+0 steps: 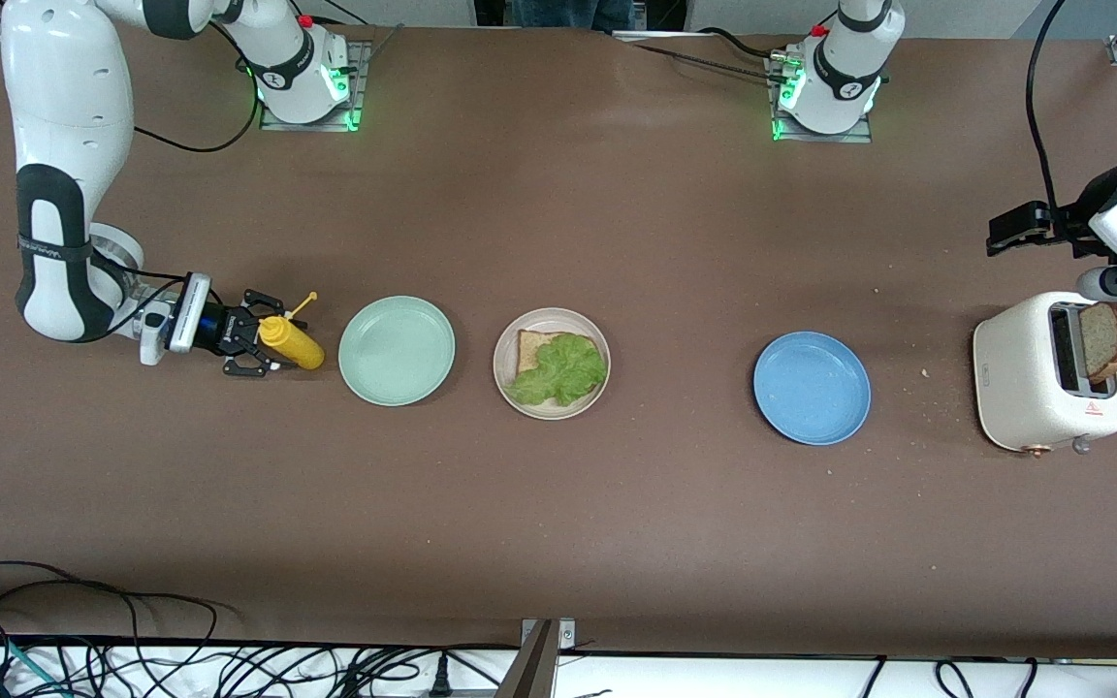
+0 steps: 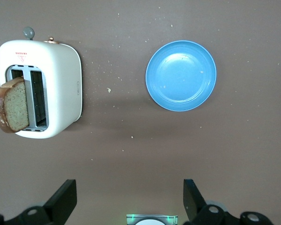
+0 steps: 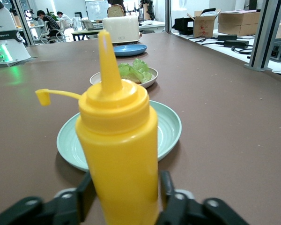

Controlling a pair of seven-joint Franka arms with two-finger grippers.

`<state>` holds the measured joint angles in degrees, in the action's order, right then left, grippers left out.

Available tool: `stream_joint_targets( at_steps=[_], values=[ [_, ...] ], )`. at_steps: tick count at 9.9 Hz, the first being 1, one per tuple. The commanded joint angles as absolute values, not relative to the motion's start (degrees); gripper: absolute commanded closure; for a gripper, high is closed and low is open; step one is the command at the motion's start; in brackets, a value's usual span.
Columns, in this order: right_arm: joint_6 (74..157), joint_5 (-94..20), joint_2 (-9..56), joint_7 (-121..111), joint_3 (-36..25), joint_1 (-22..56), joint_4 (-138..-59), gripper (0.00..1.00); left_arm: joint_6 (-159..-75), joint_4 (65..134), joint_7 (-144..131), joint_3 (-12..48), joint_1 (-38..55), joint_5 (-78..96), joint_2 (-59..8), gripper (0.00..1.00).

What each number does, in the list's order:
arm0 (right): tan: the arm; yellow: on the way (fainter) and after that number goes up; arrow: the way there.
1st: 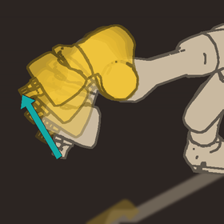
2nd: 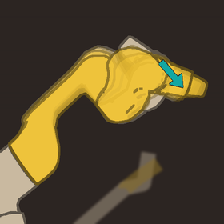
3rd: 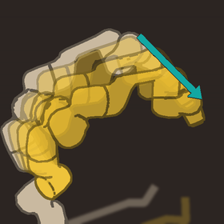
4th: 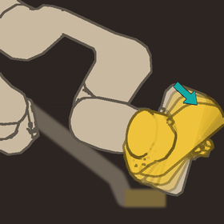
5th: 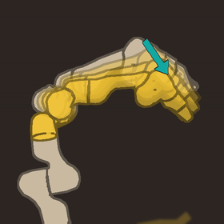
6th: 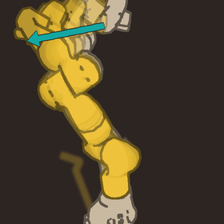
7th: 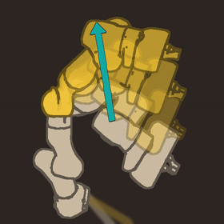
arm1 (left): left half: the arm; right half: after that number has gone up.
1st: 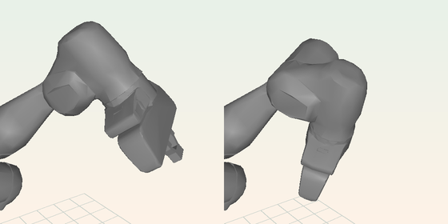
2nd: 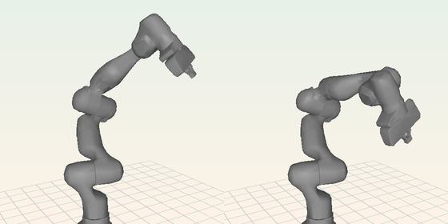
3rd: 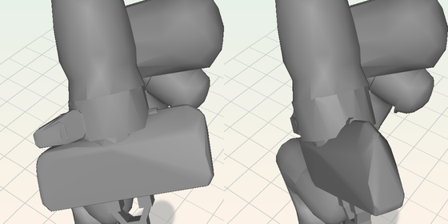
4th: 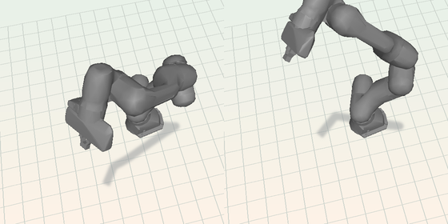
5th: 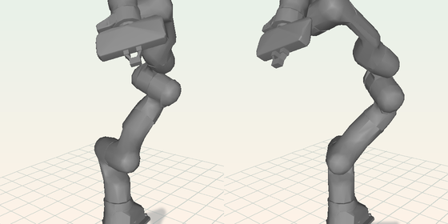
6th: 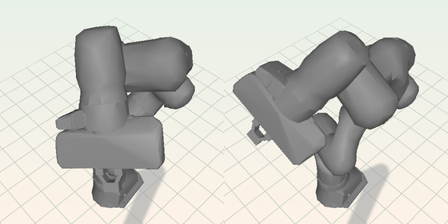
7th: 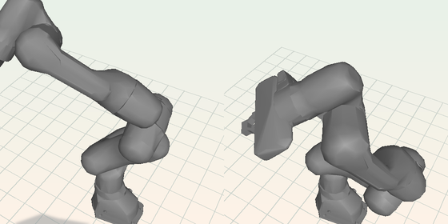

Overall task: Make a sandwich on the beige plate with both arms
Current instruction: 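Grasp the yellow mustard bottle with the right gripper and lift it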

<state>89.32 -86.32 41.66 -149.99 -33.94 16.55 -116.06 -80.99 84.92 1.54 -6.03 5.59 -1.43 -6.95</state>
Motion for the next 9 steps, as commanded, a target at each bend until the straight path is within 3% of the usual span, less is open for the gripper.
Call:
stream_joint_targets(
  at_steps=[1, 5, 9],
  values=[
    [87.02, -87.19, 41.92, -150.12, -33.84, 15.82, -115.58, 0.89, -80.86, 84.11, 1.41, -5.89, 5.10, -1.49, -7.03, 0.00],
    [86.66, -85.70, 40.26, -138.81, -34.28, 16.69, -111.73, 0.99, -80.86, 84.02, 1.41, -5.80, 5.10, -2.46, -7.03, 0.00],
    [89.28, -78.78, 39.11, -124.68, -36.90, 20.11, -103.57, 1.00, -80.86, 84.02, 1.41, -5.80, 5.18, -2.90, -7.03, 0.00]
  ],
)
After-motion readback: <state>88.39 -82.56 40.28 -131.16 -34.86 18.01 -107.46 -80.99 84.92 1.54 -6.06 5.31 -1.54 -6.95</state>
